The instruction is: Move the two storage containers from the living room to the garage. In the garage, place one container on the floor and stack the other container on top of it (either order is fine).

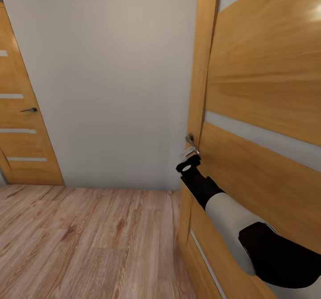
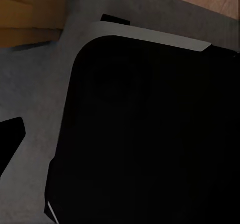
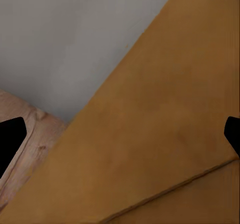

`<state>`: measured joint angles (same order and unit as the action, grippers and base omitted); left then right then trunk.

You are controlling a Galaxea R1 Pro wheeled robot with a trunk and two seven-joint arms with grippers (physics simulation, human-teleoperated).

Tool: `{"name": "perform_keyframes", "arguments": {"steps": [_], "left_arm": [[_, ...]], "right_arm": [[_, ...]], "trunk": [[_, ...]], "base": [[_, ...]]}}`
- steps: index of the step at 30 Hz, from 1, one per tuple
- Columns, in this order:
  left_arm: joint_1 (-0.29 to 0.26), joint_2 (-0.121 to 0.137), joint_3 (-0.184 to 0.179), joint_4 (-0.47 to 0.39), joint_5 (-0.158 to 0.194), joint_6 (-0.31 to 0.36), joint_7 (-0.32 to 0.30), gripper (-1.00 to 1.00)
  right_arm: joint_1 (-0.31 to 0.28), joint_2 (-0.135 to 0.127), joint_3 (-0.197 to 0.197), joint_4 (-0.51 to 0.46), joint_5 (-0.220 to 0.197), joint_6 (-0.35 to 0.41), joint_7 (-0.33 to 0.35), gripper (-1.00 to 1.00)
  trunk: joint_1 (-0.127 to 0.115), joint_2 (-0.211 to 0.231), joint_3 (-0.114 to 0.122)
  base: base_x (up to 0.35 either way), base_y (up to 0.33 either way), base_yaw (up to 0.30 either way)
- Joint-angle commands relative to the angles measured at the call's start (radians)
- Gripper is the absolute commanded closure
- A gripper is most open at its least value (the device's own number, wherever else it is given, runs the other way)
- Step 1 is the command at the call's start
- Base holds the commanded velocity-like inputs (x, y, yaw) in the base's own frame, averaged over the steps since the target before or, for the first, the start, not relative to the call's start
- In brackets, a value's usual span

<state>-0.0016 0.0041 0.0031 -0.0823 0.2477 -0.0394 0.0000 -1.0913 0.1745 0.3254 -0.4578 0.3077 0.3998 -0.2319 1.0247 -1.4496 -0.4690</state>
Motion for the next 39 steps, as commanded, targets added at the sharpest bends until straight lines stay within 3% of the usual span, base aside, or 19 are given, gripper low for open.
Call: {"name": "perform_keyframes", "arguments": {"steps": [1,11,12,15,19,20,23,24,28,35,39], "left_arm": [[0.000,-0.001,0.000,-0.001,0.004,-0.002,0.000,-1.00],[0.000,0.000,0.000,-0.001,0.004,-0.002,0.000,-1.00],[0.000,0.000,0.000,-0.001,0.004,-0.002,0.000,-1.00],[0.000,0.001,0.000,-0.001,0.004,-0.002,0.000,-1.00],[0.000,0.000,0.000,-0.001,0.004,-0.002,0.000,-1.00],[0.000,0.000,0.000,-0.001,0.004,-0.002,0.000,-1.00],[0.000,0.000,0.000,-0.001,0.004,-0.002,0.000,-1.00],[0.000,0.000,0.000,-0.001,0.004,-0.002,0.000,-1.00],[0.000,-0.001,0.000,-0.001,0.004,-0.002,0.000,-1.00],[0.000,-0.001,0.000,-0.001,0.004,-0.002,0.000,-1.00],[0.000,-0.001,0.000,-0.001,0.004,-0.002,0.000,-1.00]], "right_arm": [[-0.001,0.000,0.002,0.005,0.014,0.009,-0.009,-1.00],[-0.001,-0.003,0.001,0.027,0.006,0.002,-0.010,-1.00],[-0.001,-0.037,0.000,0.031,0.005,-0.001,-0.010,-1.00],[-0.001,-0.080,0.000,0.032,0.005,-0.003,-0.010,-1.00],[-0.001,-0.113,-0.003,0.033,0.004,-0.003,-0.010,-1.00],[-0.001,-0.127,-0.029,0.033,0.004,-0.001,-0.010,-1.00],[-0.001,-0.143,-0.048,0.032,0.005,-0.001,-0.010,-1.00],[-0.001,-0.163,-0.056,0.032,0.005,0.000,-0.009,-1.00],[-0.001,-0.188,-0.073,0.031,0.005,0.001,-0.007,-1.00],[-0.001,-0.208,-0.131,0.027,0.006,0.009,-0.007,-1.00],[-0.001,-0.222,-0.142,0.020,0.007,0.011,-0.006,-1.00]], "trunk": [[0.000,0.000,-0.001],[0.000,0.000,-0.001],[0.000,0.000,-0.001],[0.000,0.000,-0.001],[0.000,0.000,-0.001],[0.000,0.000,-0.001],[0.000,0.000,-0.001],[0.000,0.000,-0.001],[0.000,0.000,-0.001],[0.000,0.000,-0.001],[0.000,0.000,-0.001]], "base": [[0.079,0.000,0.000],[0.016,0.000,0.000],[0.000,0.000,0.000],[0.000,0.000,0.000],[0.000,0.000,0.000],[0.000,0.000,0.000],[0.000,0.000,0.000],[0.000,0.000,0.000],[0.000,0.000,0.000],[0.000,0.000,0.000],[0.000,0.000,0.000]]}}
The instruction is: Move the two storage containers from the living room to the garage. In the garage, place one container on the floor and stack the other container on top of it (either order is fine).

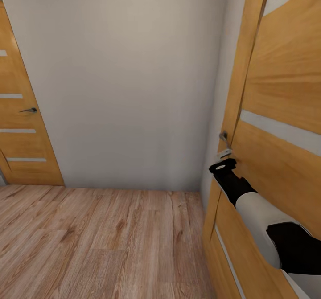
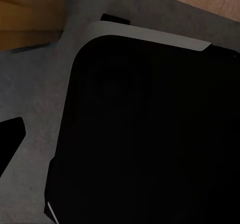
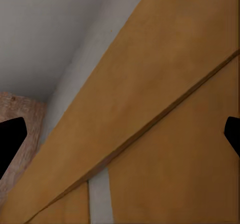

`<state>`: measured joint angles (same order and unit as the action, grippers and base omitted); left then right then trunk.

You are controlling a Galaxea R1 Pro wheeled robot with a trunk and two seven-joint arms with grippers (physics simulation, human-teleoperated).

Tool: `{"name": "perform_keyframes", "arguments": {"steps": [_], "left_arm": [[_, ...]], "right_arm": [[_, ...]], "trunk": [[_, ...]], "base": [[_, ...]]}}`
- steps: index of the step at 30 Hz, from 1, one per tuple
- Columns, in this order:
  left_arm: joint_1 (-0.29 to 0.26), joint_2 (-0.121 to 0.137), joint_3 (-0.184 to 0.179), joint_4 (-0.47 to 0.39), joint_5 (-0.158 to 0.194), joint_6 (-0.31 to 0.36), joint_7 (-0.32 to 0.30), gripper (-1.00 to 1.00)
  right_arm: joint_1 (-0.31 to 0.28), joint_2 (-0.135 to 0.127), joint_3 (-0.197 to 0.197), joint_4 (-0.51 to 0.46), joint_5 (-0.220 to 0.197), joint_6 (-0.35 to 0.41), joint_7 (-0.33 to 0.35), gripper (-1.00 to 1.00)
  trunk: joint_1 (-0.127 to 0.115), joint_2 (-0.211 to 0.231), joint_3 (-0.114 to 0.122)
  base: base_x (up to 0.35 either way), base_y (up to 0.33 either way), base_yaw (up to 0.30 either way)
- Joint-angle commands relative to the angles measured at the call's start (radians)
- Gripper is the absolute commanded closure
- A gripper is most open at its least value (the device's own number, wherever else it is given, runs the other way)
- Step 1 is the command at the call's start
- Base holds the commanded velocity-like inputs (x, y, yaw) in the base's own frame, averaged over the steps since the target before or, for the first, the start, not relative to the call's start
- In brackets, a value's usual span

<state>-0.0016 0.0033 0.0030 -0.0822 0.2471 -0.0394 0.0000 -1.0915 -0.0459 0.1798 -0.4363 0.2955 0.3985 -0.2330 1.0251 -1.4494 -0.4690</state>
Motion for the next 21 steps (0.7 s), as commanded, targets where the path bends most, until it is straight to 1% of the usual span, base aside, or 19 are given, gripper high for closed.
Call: {"name": "perform_keyframes", "arguments": {"steps": [1,7,21], "left_arm": [[0.000,0.000,0.000,-0.001,0.005,-0.002,0.000,-1.00],[0.000,0.000,0.000,-0.001,0.005,-0.002,0.000,-1.00],[0.000,0.000,0.000,-0.001,0.005,-0.002,0.000,-1.00]], "right_arm": [[-0.001,-0.003,0.003,-0.002,0.019,0.012,-0.005,-1.00],[-0.001,-0.033,0.000,-0.004,0.019,0.013,-0.004,-1.00],[-0.001,-0.042,-0.003,-0.005,0.019,0.014,-0.005,-1.00]], "trunk": [[0.000,-0.001,-0.001],[0.000,-0.001,-0.001],[0.000,-0.001,-0.001]], "base": [[0.000,0.000,0.000],[0.000,0.000,0.000],[0.000,0.000,0.000]]}}
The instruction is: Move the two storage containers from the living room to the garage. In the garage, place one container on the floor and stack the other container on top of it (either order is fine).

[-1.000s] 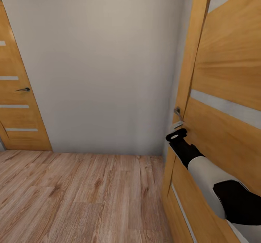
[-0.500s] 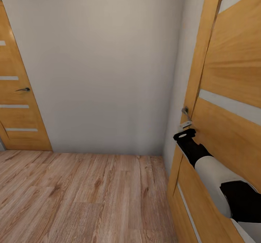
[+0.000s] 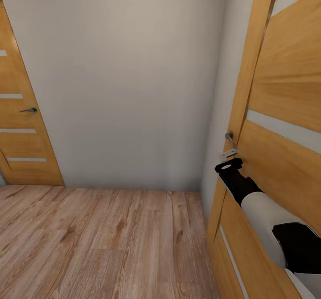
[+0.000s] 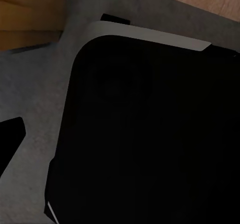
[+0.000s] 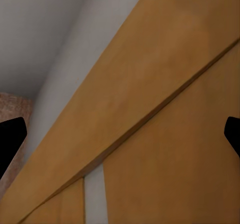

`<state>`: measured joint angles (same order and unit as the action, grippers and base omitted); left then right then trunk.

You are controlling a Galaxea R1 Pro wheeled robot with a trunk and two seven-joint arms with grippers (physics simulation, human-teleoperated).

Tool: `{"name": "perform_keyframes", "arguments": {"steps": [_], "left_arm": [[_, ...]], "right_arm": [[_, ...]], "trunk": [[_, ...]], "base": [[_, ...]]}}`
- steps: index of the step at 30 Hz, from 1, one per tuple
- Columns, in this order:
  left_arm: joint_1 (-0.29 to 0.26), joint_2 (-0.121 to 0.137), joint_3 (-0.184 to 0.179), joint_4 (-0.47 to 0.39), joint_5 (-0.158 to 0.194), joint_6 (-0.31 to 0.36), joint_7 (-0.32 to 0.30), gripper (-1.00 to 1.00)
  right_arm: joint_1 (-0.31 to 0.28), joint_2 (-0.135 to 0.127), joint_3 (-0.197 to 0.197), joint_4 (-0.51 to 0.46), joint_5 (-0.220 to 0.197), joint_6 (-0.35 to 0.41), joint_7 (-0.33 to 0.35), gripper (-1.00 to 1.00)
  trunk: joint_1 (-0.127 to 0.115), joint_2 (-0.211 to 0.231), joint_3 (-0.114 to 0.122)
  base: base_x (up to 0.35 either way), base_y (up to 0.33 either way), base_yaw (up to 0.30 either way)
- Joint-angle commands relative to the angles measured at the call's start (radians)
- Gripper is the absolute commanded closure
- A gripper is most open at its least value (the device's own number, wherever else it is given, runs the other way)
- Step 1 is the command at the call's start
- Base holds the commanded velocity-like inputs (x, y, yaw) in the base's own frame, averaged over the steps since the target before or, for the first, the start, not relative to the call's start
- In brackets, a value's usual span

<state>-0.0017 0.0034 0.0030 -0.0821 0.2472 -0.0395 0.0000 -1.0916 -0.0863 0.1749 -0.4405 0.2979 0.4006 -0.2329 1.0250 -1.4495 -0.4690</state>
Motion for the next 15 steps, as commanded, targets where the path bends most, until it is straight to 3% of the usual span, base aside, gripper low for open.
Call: {"name": "perform_keyframes", "arguments": {"steps": [1,4,7,15], "left_arm": [[0.000,0.000,0.000,-0.001,0.004,-0.002,0.000,-1.00],[0.000,0.001,0.000,-0.001,0.004,-0.002,0.000,-1.00],[0.000,0.000,0.000,-0.001,0.004,-0.002,0.000,-1.00],[0.000,0.001,0.000,-0.001,0.004,-0.002,0.000,-1.00]], "right_arm": [[-0.001,-0.004,0.002,-0.001,0.017,0.012,-0.005,-1.00],[-0.001,-0.027,0.002,-0.001,0.015,0.011,-0.001,-1.00],[-0.001,-0.034,0.002,-0.001,0.015,0.011,0.001,-1.00],[-0.001,-0.015,0.002,-0.004,0.016,0.017,-0.001,-1.00]], "trunk": [[0.000,-0.001,-0.001],[0.000,-0.001,-0.001],[0.000,-0.001,-0.001],[0.000,-0.001,-0.001]], "base": [[0.000,0.000,0.000],[0.000,0.000,0.000],[0.000,0.000,0.000],[0.000,0.000,0.000]]}}
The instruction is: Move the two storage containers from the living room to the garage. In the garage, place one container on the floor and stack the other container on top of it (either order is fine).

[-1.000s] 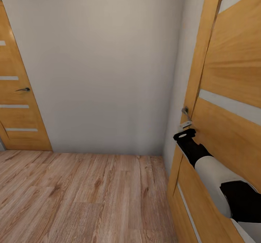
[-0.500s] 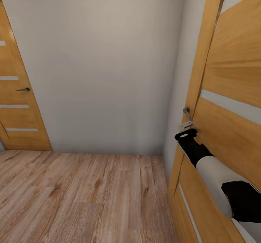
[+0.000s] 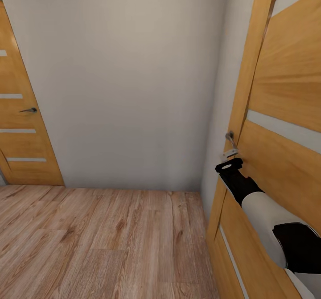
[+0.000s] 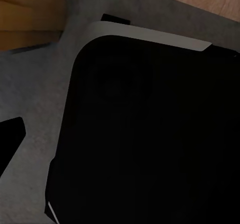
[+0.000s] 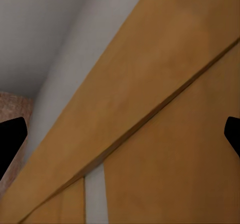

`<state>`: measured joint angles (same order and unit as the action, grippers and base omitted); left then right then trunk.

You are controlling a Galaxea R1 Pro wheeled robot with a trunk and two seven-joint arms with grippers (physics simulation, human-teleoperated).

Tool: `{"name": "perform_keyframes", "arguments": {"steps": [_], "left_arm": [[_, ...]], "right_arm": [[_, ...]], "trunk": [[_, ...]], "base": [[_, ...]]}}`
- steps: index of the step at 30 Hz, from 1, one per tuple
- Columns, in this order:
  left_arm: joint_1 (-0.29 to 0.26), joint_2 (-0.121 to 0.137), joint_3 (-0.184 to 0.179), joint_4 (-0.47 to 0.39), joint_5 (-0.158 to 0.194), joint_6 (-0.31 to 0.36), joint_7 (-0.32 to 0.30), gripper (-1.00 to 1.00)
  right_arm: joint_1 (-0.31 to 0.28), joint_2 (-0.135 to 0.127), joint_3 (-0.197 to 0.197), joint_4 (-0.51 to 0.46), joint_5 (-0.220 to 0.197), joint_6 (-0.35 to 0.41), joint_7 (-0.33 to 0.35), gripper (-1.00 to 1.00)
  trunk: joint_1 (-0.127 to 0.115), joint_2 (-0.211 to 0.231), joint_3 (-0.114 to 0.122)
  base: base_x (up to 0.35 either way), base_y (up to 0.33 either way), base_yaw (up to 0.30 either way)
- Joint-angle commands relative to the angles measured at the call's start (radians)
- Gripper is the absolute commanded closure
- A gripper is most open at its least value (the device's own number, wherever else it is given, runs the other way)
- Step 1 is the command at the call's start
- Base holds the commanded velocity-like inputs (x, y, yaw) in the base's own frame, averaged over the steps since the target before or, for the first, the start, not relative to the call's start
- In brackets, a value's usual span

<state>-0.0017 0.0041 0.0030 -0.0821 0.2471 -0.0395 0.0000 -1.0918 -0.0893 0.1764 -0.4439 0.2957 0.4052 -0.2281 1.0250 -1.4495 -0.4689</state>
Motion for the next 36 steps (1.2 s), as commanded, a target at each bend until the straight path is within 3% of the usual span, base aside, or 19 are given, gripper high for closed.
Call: {"name": "perform_keyframes", "arguments": {"steps": [1,3,7,11,16,19,25,36], "left_arm": [[0.000,0.000,0.000,-0.001,0.004,-0.002,0.000,-1.00],[0.000,0.000,0.000,-0.001,0.004,-0.002,0.000,-1.00],[0.000,0.000,0.000,-0.001,0.005,-0.002,0.000,-1.00],[0.000,-0.001,0.000,-0.001,0.004,-0.002,0.000,-1.00],[0.000,-0.001,0.000,-0.001,0.004,-0.002,0.000,-1.00],[0.000,-0.001,0.000,-0.001,0.004,-0.002,0.000,-1.00],[0.000,-0.001,0.000,-0.001,0.004,-0.002,0.000,-1.00],[0.000,0.000,0.000,-0.001,0.004,-0.002,0.000,-1.00]], "right_arm": [[0.000,-0.003,0.000,-0.001,0.019,0.016,-0.006,-1.00],[0.000,0.028,0.001,-0.001,0.019,0.019,-0.007,-1.00],[0.000,0.120,0.001,-0.001,0.020,0.022,-0.008,-1.00],[0.000,0.152,0.000,-0.001,0.017,0.023,-0.007,-1.00],[0.002,0.223,0.000,0.025,0.012,0.014,-0.003,-1.00],[0.004,0.242,0.000,0.071,-0.001,0.007,-0.002,-1.00],[0.006,0.255,0.000,0.200,-0.093,-0.052,0.014,-1.00],[0.006,0.255,0.000,0.233,-0.110,-0.061,0.028,-1.00]], "trunk": [[0.000,-0.001,-0.001],[0.000,-0.001,-0.001],[0.000,-0.001,-0.001],[0.000,-0.001,-0.001],[0.000,-0.001,-0.001],[0.000,-0.001,-0.001],[0.000,-0.001,-0.001],[0.000,-0.001,-0.001]], "base": [[0.000,0.000,0.000],[0.000,0.000,0.000],[0.000,0.000,0.000],[0.000,0.000,0.000],[0.000,0.000,0.000],[0.000,0.000,0.000],[0.000,0.000,0.000],[0.000,0.000,0.000]]}}
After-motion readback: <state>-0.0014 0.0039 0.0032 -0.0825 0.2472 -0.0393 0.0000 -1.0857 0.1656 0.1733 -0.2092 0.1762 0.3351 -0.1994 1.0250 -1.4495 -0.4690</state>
